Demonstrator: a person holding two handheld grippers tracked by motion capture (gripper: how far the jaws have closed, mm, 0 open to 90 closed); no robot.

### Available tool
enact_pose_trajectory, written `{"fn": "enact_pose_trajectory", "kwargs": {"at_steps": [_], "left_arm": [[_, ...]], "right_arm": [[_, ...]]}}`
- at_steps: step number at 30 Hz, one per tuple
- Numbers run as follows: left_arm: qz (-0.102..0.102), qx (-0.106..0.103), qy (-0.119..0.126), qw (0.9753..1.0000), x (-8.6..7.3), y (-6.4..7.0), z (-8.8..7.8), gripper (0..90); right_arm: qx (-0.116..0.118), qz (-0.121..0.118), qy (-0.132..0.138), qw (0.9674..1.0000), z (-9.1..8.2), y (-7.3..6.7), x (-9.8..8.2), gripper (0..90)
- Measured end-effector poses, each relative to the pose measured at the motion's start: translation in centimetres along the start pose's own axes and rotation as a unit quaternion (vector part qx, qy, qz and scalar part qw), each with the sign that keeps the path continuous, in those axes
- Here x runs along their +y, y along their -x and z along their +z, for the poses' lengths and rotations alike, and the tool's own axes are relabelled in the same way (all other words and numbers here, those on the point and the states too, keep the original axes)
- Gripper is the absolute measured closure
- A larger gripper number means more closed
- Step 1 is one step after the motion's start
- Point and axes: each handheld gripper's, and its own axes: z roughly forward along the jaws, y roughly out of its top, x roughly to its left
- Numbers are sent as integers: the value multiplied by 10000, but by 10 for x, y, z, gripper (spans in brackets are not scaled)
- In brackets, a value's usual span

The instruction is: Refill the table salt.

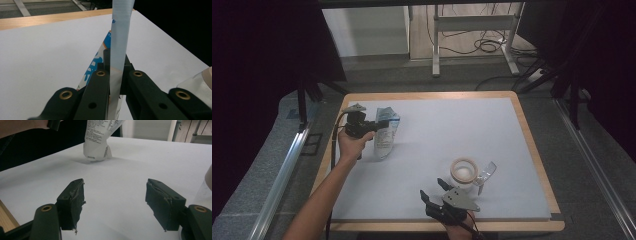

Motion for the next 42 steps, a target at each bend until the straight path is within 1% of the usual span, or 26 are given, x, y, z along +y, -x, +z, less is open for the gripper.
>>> {"fn": "enact_pose_trajectory", "kwargs": {"at_steps": [2,5,7,10,14,17,19,22,25,30,32,33,36,39,42], "left_arm": [[89,97,-10,9999,-1,-1,-4,894],[162,154,-35,9997,-4,-2,-9,891],[287,216,-60,9993,-5,-1,-11,888],[394,253,-80,9989,-8,-1,-15,883],[442,256,-75,9987,-12,0,-19,877],[565,317,-93,9979,-14,2,-21,874],[664,314,-95,9973,-15,3,-23,869],[724,327,-97,9968,-16,5,-24,858],[711,325,-84,9969,-15,5,-23,838],[661,321,-70,9973,-14,5,-21,766],[604,306,-76,9977,-14,5,-20,698],[590,279,-70,9978,-14,5,-19,681],[591,236,-71,9979,-14,5,-18,627],[651,247,-85,9975,-14,6,-17,523],[632,192,-103,9978,-16,6,-18,448]], "right_arm": [[-1,-18,-1,10000,0,0,0,318],[0,-25,3,10000,0,0,0,318],[6,-21,-5,10000,0,-1,0,318],[5,-27,-5,10000,1,-1,0,318],[0,-22,7,10000,1,-1,0,317],[-3,-18,14,10000,0,-1,1,318],[-2,-23,15,10000,0,-1,1,317],[6,-22,10,10000,1,0,1,317],[5,-16,11,10000,1,0,1,317],[-13,-20,45,10000,0,0,2,317],[-14,-8,52,10000,-1,0,3,317],[-17,-14,55,10000,-1,1,3,317],[-17,-18,63,10000,-1,1,3,317],[-14,-17,73,10000,-2,1,4,317],[-15,-17,73,10000,-2,0,4,317]]}}
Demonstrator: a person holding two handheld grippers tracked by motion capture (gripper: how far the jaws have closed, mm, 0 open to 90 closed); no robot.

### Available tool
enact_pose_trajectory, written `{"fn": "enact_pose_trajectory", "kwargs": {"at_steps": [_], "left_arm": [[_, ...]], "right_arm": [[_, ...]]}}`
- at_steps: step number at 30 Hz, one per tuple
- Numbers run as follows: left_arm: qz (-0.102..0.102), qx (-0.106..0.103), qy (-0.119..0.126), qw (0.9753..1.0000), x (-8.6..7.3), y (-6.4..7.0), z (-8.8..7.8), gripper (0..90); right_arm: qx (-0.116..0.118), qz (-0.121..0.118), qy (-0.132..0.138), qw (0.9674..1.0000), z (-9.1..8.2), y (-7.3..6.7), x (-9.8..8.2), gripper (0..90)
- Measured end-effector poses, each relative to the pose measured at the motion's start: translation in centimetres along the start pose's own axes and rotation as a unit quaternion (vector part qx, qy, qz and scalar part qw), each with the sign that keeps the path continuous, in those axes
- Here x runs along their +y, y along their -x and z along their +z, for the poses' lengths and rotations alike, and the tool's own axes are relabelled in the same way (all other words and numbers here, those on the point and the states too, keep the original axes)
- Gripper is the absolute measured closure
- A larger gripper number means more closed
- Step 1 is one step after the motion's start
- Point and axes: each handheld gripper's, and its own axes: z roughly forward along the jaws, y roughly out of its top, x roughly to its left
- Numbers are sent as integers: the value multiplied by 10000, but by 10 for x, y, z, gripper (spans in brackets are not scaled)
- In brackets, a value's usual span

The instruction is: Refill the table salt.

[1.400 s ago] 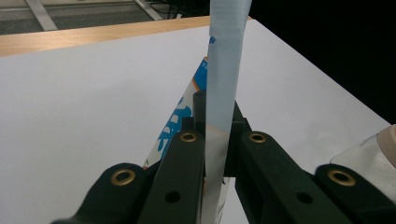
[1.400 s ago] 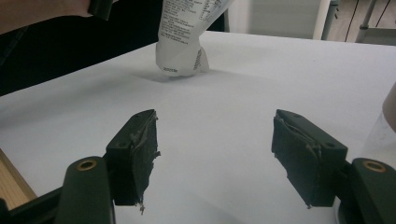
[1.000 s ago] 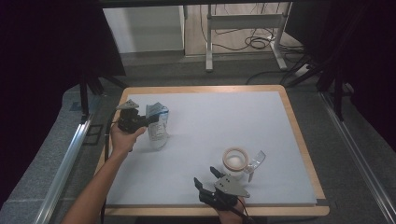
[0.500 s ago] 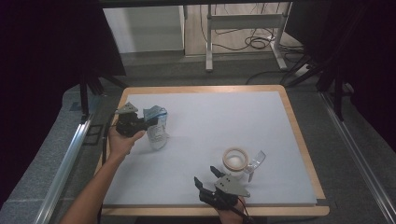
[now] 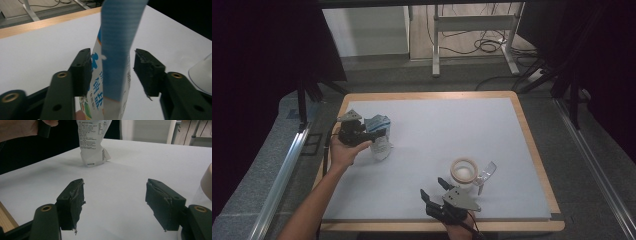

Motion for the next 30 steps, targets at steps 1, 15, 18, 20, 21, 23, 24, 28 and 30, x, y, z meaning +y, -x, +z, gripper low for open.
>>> {"fn": "enact_pose_trajectory", "kwargs": {"at_steps": [1,15,18,20,21,23,24,28,30], "left_arm": [[8,3,-3,10000,-1,0,0,430],[172,266,-68,9995,-21,7,-15,289],[197,325,-118,9992,-28,9,-17,276],[165,383,-108,9991,-34,10,-20,272],[133,384,-109,9991,-37,10,-22,271],[139,410,-142,9990,-42,10,-25,271],[117,402,-122,9990,-45,11,-26,271],[66,333,-102,9994,-59,16,-29,271],[109,366,-145,9992,-64,19,-29,271]], "right_arm": [[-3,-3,3,10000,0,0,0,317],[-26,-108,80,9999,-3,-2,3,317],[-43,-119,97,9999,-4,-3,5,318],[-52,-122,109,9999,-5,-1,6,318],[-38,-109,99,9999,-6,-1,8,321],[-16,-95,133,9999,-8,1,10,336],[12,-95,145,9998,-10,2,11,357],[168,-156,134,9996,-16,5,17,458],[205,-216,105,9995,-20,7,20,523]]}}
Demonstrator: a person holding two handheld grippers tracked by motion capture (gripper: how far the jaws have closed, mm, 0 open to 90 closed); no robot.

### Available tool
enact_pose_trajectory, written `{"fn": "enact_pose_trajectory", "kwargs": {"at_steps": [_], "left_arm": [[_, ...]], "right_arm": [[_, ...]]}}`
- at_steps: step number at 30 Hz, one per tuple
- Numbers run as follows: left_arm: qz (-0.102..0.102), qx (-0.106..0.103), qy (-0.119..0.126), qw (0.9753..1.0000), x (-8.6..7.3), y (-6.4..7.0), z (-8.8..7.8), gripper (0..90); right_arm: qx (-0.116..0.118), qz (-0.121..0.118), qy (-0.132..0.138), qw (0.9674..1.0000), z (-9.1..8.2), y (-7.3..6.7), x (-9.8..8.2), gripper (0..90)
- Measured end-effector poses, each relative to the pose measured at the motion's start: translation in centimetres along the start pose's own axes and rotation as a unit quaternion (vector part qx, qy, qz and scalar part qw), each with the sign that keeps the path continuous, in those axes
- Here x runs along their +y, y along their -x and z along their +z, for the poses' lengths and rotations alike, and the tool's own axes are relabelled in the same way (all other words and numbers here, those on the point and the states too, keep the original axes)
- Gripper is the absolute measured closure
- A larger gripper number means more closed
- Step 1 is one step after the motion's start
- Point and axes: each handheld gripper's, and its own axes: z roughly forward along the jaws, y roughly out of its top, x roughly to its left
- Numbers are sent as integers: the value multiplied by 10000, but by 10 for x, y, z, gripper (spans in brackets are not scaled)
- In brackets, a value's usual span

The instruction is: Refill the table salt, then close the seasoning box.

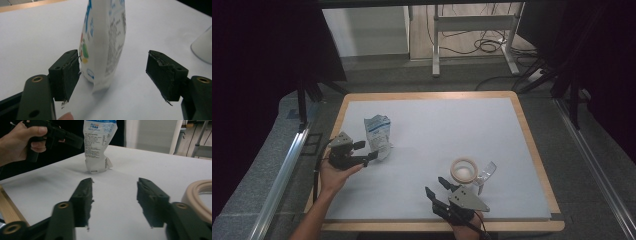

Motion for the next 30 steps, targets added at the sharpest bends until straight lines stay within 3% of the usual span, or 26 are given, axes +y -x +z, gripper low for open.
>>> {"fn": "enact_pose_trajectory", "kwargs": {"at_steps": [5,9,16,23,30], "left_arm": [[74,3,-89,9999,-16,9,2,269],[146,23,-81,9999,-25,17,4,261],[315,58,-164,9994,-30,26,6,251],[245,-30,-120,9996,-31,28,5,249],[218,-57,-153,9996,-33,30,11,249]], "right_arm": [[133,12,-110,9998,-9,10,8,787],[206,-44,-145,9997,-16,17,11,894],[296,-162,-131,9993,-34,25,11,899],[282,-249,-69,9993,-62,34,9,900],[132,-47,-32,9999,-83,49,2,900]]}}
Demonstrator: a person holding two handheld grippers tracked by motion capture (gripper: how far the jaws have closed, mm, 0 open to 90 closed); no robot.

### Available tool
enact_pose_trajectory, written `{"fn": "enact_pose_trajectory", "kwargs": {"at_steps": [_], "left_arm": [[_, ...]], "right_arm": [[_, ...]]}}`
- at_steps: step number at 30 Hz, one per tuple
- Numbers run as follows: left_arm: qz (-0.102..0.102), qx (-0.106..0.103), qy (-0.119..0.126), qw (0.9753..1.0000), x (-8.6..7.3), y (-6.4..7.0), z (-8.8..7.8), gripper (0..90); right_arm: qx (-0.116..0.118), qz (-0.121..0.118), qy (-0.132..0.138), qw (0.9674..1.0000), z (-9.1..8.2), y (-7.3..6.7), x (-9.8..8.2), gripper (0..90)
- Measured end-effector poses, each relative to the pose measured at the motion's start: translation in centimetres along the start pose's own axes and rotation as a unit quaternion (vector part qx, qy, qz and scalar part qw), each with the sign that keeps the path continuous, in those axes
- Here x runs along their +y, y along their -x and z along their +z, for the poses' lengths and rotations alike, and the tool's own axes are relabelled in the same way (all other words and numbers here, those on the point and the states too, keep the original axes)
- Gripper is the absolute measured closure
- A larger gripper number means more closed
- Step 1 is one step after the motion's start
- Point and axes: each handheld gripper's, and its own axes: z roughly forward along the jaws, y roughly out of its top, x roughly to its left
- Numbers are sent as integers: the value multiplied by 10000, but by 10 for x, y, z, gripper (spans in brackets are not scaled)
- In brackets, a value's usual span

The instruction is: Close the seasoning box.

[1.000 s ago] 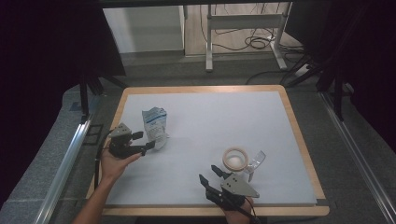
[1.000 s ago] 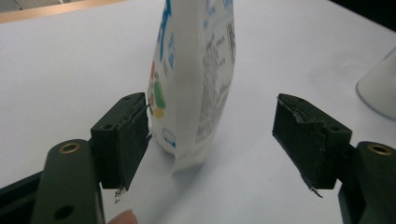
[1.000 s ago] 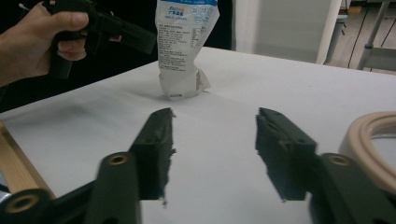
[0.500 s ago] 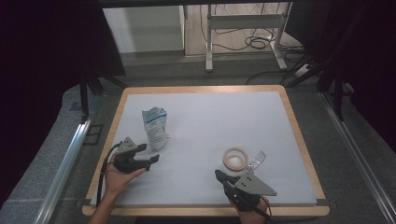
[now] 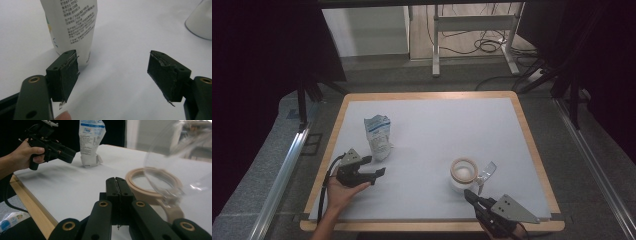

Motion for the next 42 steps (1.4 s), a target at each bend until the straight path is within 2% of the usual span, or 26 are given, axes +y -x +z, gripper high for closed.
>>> {"fn": "enact_pose_trajectory", "kwargs": {"at_steps": [10,21,37,42], "left_arm": [[-4,-48,-32,10000,-1,4,5,252],[80,-46,-73,9999,-2,9,6,252],[146,-63,-137,9998,-5,12,8,254],[144,-57,-149,9998,-6,13,9,256]], "right_arm": [[-324,126,59,9994,-22,21,-6,900],[-611,244,147,9977,-25,41,-1,899],[-658,264,185,9973,-14,49,8,899],[-568,257,153,9979,-5,47,14,899]]}}
